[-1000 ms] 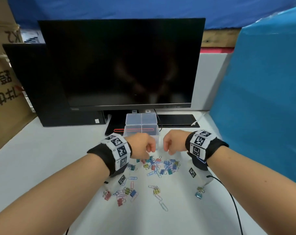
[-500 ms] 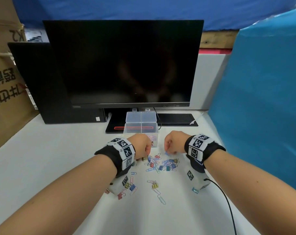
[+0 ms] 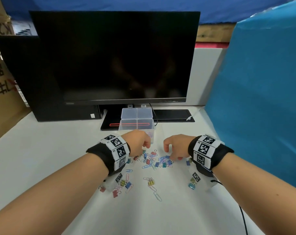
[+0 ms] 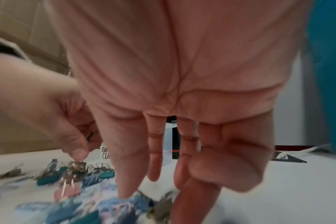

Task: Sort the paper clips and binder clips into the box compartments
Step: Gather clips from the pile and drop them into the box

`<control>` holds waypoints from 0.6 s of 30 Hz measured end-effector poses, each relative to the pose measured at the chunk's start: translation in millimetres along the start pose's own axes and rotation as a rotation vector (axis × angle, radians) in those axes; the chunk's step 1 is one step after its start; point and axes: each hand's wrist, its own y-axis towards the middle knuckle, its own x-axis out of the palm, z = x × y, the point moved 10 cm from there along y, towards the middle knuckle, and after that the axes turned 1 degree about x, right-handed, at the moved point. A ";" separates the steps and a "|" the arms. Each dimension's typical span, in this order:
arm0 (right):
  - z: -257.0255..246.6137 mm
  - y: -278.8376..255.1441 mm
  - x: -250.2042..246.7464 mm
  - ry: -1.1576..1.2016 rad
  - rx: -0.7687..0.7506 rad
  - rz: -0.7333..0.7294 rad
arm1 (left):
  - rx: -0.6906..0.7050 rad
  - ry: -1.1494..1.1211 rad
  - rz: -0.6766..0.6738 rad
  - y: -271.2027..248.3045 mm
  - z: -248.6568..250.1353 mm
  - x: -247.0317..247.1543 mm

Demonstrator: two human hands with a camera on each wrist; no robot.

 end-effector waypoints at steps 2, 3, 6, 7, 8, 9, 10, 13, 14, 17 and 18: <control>-4.6 3.7 5.6 -0.044 -0.023 0.011 | 0.039 -0.002 -0.045 1.5 11.4 7.9; -5.2 5.5 7.6 -0.031 -0.027 0.016 | 0.052 0.015 -0.069 1.9 16.3 11.2; -4.4 7.8 8.4 0.010 -0.031 0.029 | 0.056 0.076 -0.106 3.8 23.0 17.9; -4.1 7.8 7.1 0.009 -0.032 0.035 | 0.056 0.088 -0.108 4.3 23.7 18.8; -3.2 7.4 5.3 0.004 -0.036 0.042 | 0.055 0.095 -0.111 4.8 23.9 19.0; -1.0 6.4 2.9 -0.004 -0.033 0.049 | 0.050 0.099 -0.114 5.2 23.3 19.1; 2.8 5.5 0.7 -0.002 -0.023 0.054 | 0.041 0.101 -0.116 5.3 22.1 18.7; 22.0 3.8 -2.3 0.068 0.022 0.045 | 0.022 0.108 -0.110 2.7 17.7 14.6; 28.5 3.0 -4.0 0.096 0.035 0.049 | 0.017 0.105 -0.104 1.9 16.6 12.6; 44.5 -0.6 -13.1 0.131 0.066 0.091 | 0.015 0.081 -0.037 2.0 17.5 2.9; 48.1 -2.5 -15.6 0.135 0.075 0.103 | 0.026 0.061 -0.004 2.7 20.2 -0.6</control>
